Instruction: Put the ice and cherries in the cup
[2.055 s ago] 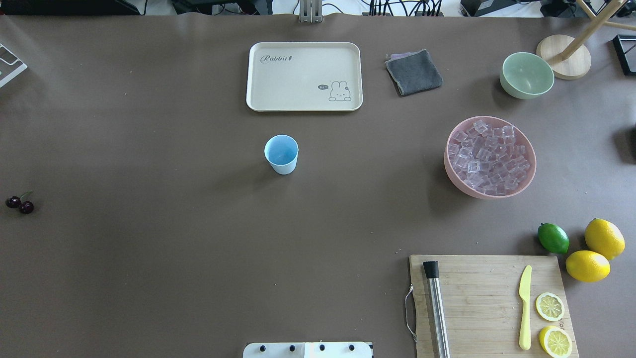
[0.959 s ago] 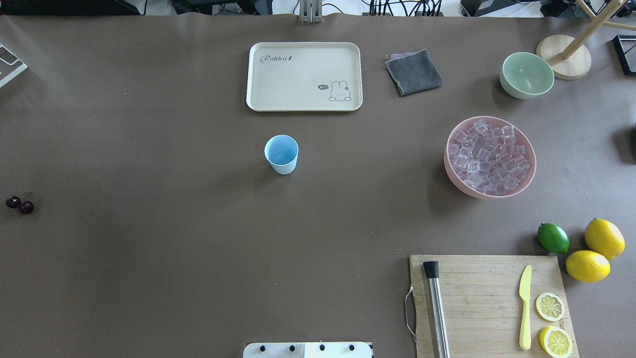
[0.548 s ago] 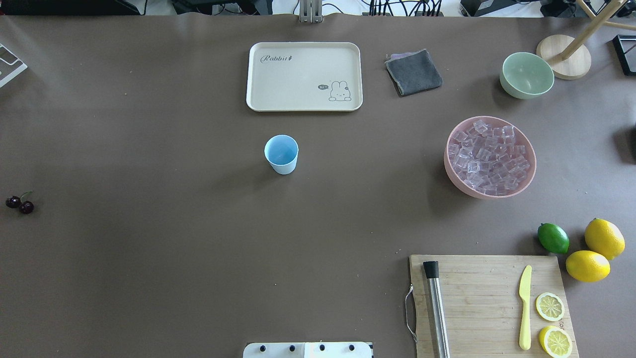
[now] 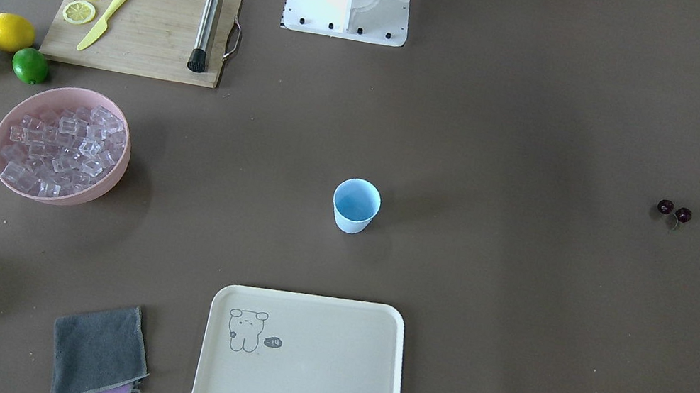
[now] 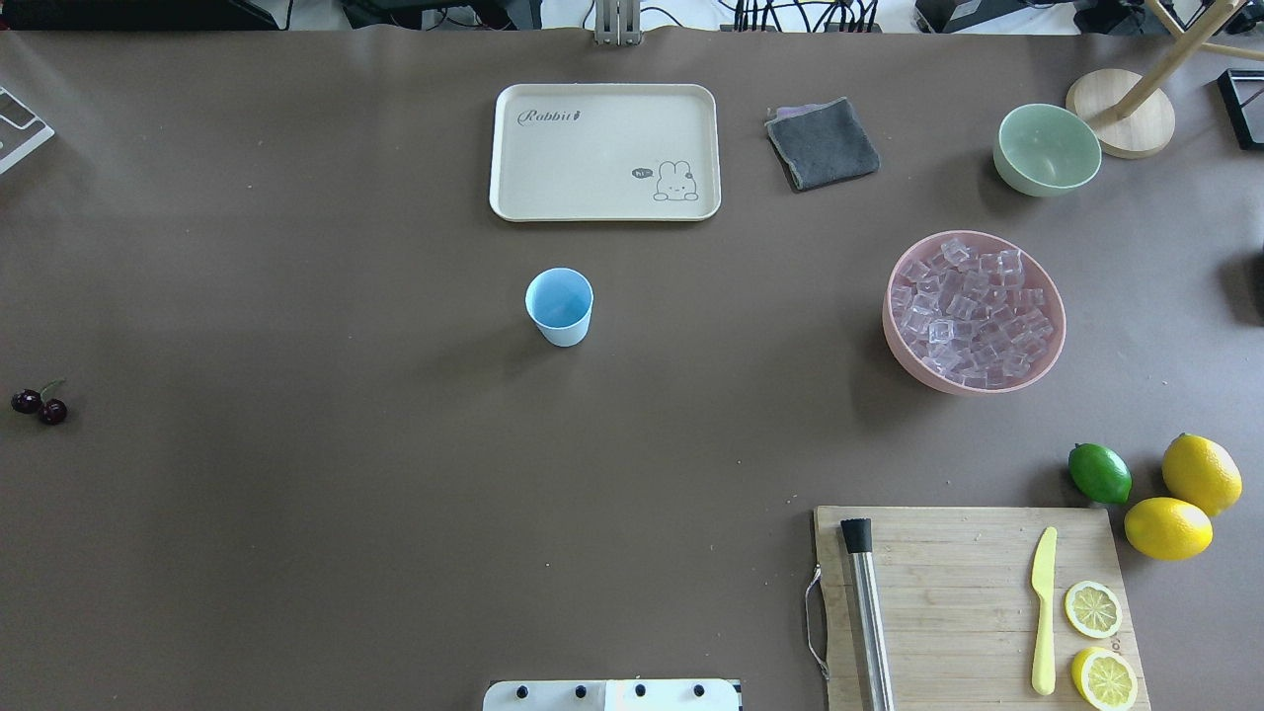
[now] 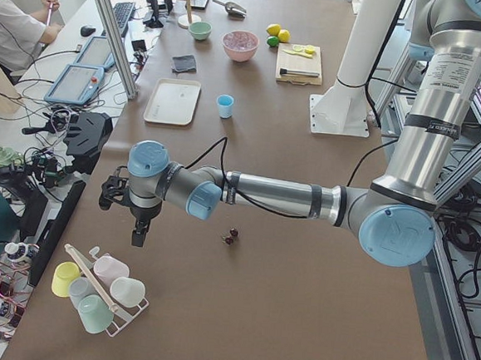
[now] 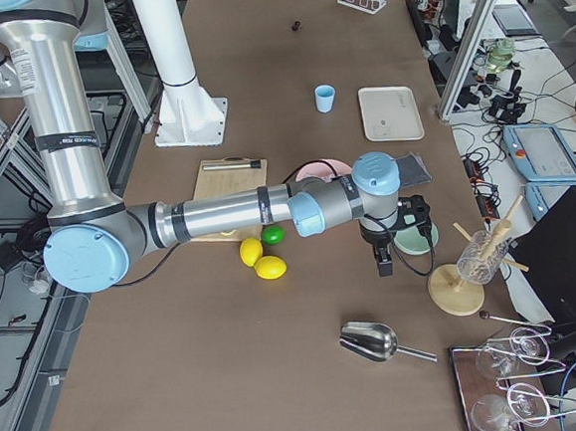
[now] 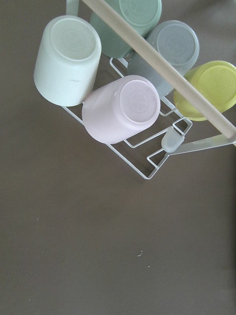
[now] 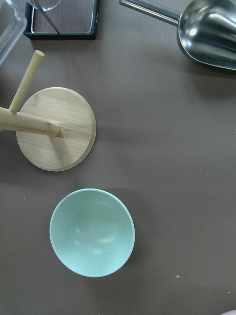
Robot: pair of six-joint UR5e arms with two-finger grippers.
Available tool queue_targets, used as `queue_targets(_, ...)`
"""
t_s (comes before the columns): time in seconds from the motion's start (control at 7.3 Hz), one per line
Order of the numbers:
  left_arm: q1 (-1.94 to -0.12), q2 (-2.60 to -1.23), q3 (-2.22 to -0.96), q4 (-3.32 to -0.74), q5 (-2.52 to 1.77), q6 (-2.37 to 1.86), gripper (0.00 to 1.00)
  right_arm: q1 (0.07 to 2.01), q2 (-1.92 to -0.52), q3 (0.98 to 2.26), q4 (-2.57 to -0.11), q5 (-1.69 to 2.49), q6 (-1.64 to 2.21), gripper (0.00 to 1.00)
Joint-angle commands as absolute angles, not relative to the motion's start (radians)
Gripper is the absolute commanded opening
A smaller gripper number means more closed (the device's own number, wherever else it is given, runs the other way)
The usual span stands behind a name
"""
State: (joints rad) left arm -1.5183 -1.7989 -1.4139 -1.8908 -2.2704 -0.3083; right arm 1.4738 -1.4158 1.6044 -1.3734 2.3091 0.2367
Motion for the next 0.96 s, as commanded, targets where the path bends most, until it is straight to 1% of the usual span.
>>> queue_targets(0.0,-1.516,-1.81,-1.433,-1.89,-2.273,-0.308,0.99,1.416,-1.391,1.653,-1.374,2.338,0.241,1.0)
queue_targets(0.14,-1.514,-1.809,-1.434,-1.89,-2.273,-0.308,0.99,1.344,-1.369,1.663,-1.37,2.332,0.302,1.0)
queue_targets(0.27,-1.514,-1.809,-1.431,-1.89,-2.273,-0.307,0.99,1.275,-1.346,1.71,-1.367,2.316,0.456,1.0)
queue_targets(0.41,-1.514,-1.806,-1.433,-1.897,-2.273,-0.307,0.99,1.182,-1.347,1.762,-1.368,2.262,0.522,1.0)
queue_targets(0.68,-1.513,-1.795,-1.43,-1.959,-2.273,-0.308,0.99,1.007,-1.335,1.81,-1.367,2.147,0.68,1.0)
queue_targets(0.82,-1.511,-1.796,-1.43,-1.959,-2.273,-0.308,0.99,0.936,-1.333,1.831,-1.367,2.097,0.695,1.0)
